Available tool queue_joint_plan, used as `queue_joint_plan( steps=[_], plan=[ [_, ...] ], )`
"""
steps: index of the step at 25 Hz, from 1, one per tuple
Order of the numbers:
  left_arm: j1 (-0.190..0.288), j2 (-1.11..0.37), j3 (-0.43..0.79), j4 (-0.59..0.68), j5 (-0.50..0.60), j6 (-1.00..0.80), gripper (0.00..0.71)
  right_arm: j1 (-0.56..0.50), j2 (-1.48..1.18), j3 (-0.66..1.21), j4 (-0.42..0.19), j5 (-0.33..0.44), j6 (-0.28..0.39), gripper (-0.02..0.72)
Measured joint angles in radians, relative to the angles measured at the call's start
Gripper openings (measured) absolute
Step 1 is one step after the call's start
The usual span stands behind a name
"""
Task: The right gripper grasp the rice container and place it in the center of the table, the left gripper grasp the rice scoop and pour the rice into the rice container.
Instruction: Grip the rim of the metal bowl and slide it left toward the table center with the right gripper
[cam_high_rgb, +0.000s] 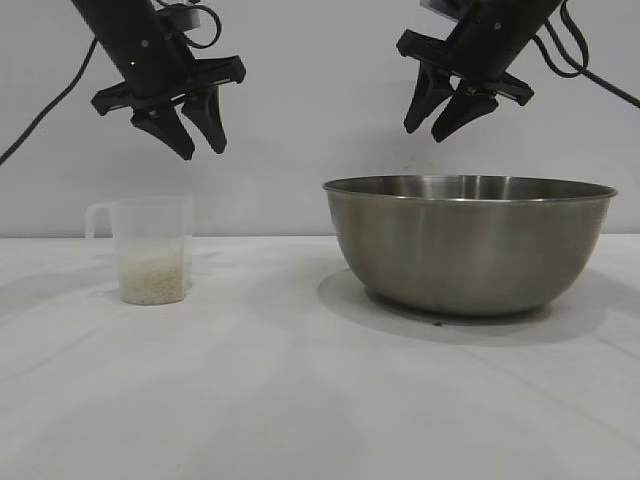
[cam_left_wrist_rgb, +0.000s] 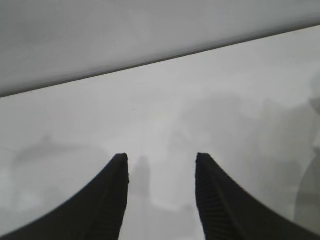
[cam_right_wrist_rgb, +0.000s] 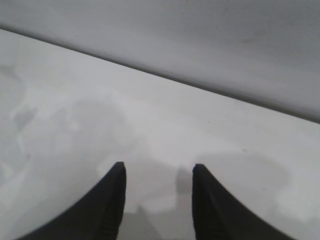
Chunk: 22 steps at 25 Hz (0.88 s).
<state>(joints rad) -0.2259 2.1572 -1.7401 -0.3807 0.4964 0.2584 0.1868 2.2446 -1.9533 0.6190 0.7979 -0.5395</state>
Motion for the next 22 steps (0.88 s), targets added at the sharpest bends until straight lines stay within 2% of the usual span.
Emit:
queue_joint_plan(
  steps=[6, 10, 12, 15, 18, 20, 22],
  plan=[
    [0.0, 0.0, 0.0, 0.0, 0.0, 0.0, 0.266, 0.0, 0.0, 0.0, 0.0, 0.002, 0.0, 0.251],
    [0.0, 0.0, 0.0, 0.0, 0.0, 0.0, 0.266, 0.0, -0.002, -0.005, -0.023, 0.055, 0.0, 0.251],
    [0.0, 0.0, 0.0, 0.0, 0.004, 0.0, 0.266, -0.005, -0.014, -0.005, -0.057, 0.098, 0.013, 0.251],
    [0.0, 0.0, 0.0, 0.0, 0.016, 0.0, 0.266, -0.035, -0.051, -0.005, -0.108, 0.177, 0.066, 0.251],
    [0.0, 0.0, 0.0, 0.0, 0.022, 0.0, 0.266, -0.084, -0.091, -0.01, -0.154, 0.297, 0.135, 0.251],
    [0.0, 0.0, 0.0, 0.0, 0.022, 0.0, 0.266, -0.116, -0.112, -0.01, -0.171, 0.381, 0.152, 0.251],
    [0.0, 0.0, 0.0, 0.0, 0.022, 0.0, 0.266, -0.138, -0.13, -0.01, -0.196, 0.418, 0.181, 0.251]
  ],
)
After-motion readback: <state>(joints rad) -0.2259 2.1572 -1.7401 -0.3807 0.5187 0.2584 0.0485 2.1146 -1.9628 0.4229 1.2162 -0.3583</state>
